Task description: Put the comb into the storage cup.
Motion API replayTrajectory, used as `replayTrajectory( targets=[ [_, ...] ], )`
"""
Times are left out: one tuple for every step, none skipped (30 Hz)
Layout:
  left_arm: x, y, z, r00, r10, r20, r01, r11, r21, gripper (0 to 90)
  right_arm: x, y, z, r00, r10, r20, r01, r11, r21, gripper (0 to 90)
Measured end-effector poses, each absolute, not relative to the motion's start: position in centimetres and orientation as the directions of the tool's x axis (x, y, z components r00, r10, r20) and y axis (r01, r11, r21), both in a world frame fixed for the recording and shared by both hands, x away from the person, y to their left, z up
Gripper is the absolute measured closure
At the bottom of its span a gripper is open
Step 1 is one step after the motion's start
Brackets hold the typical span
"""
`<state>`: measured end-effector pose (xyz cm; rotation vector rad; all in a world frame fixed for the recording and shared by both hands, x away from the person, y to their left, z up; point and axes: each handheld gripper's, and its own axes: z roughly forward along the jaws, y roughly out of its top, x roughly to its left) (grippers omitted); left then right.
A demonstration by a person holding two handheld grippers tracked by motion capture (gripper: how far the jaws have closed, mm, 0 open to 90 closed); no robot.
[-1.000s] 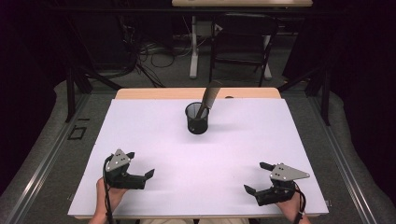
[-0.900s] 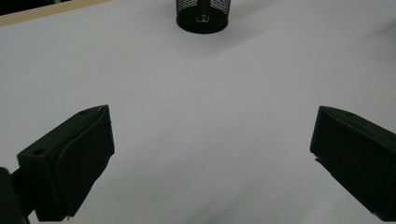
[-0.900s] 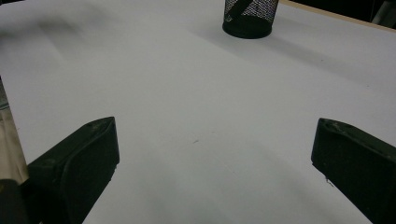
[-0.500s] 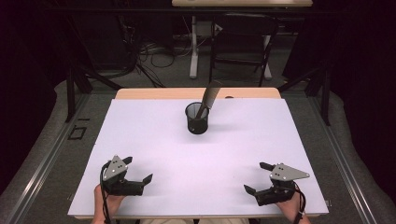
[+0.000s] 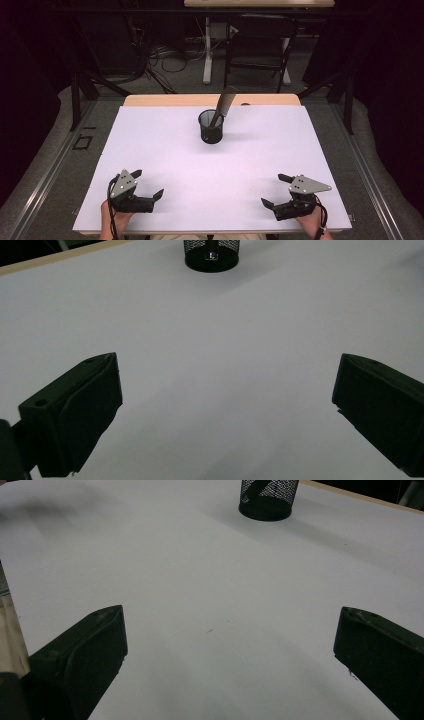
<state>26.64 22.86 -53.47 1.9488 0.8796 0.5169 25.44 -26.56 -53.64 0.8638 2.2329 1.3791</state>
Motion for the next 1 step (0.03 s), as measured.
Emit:
replayTrajectory(
  targets=[
    [26.70,22.81,-53.49,0.661,0.750,0.009,0.373,-0.338,0.864,0.0,25.46,-26.57,-53.65,-0.741,0.672,0.002,0.303,0.333,0.893,0.2]
  ],
)
